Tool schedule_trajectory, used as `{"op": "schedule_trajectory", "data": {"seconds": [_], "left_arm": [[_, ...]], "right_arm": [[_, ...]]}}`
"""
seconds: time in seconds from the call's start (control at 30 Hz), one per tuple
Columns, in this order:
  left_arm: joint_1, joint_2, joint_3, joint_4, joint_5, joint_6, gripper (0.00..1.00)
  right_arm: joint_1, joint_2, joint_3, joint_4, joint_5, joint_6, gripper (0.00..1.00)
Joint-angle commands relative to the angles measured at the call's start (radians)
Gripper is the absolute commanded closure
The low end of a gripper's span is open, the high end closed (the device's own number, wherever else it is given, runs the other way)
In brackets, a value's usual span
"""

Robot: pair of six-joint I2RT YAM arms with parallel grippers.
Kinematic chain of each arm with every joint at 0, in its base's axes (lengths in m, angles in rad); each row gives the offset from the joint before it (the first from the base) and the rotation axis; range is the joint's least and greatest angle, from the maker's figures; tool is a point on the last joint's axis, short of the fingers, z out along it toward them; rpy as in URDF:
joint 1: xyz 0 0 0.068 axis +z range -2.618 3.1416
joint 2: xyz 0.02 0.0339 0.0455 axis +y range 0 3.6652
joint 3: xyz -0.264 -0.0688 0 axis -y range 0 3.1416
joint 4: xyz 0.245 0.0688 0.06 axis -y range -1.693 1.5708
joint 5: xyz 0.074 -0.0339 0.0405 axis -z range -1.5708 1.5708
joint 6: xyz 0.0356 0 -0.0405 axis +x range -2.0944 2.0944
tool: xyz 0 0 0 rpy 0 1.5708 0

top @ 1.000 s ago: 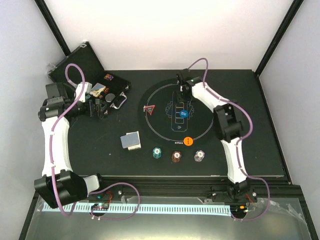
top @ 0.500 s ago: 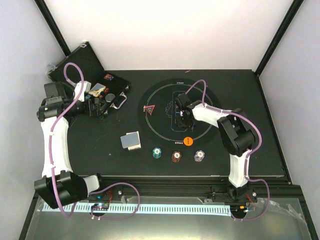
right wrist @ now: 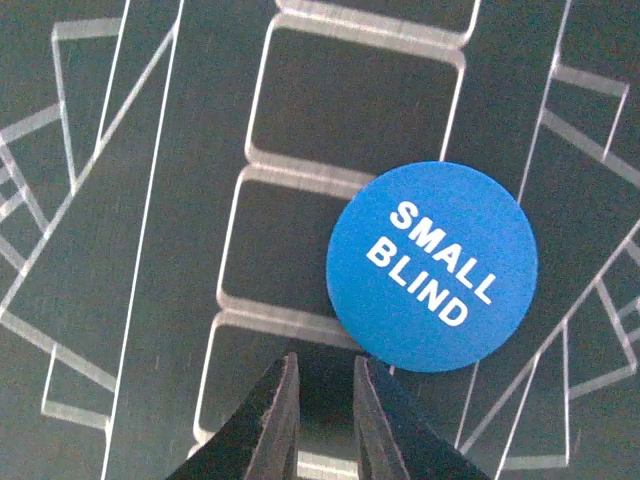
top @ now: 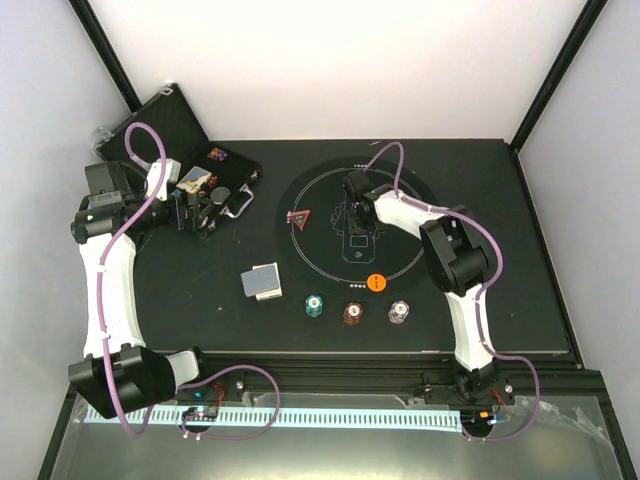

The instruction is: Distribute texas hold em gaming equipment

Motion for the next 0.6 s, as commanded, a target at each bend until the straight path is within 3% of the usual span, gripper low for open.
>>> {"op": "schedule_trajectory", "data": {"seconds": [0.0,0.27,0.33,0.4,0.5,0.57], "left_arm": [[0.008,-0.012,0.043,-0.011,0.017,-0.011,0.01],[0.008,-0.009,0.039,-0.006,0.013,-0.013,0.01],[0.008,-0.007,0.040,-0.010,0.006,-0.006,0.01],[0.008,-0.006,0.044,-0.013,0.002,0.002,0.01],[0.008,-0.006,0.049,-0.015,-0.002,0.010,0.01],[0.009,-0.005,0.051,-0.015,-0.005,0.013,0.01]], "right_arm": [[-0.042,0.096,0.133,-0.024,0.072,-0.014,0.82],[-0.081,0.303,0.492,-0.174,0.053,-0.069,0.83],[-0.081,0.319,0.544,-0.216,0.015,-0.073,0.79],[-0.074,0.268,0.453,-0.168,-0.037,-0.075,0.71],[-0.067,0.132,0.272,-0.073,-0.093,-0.071,0.52],[-0.062,0.074,0.182,-0.036,-0.099,-0.076,0.45]]}}
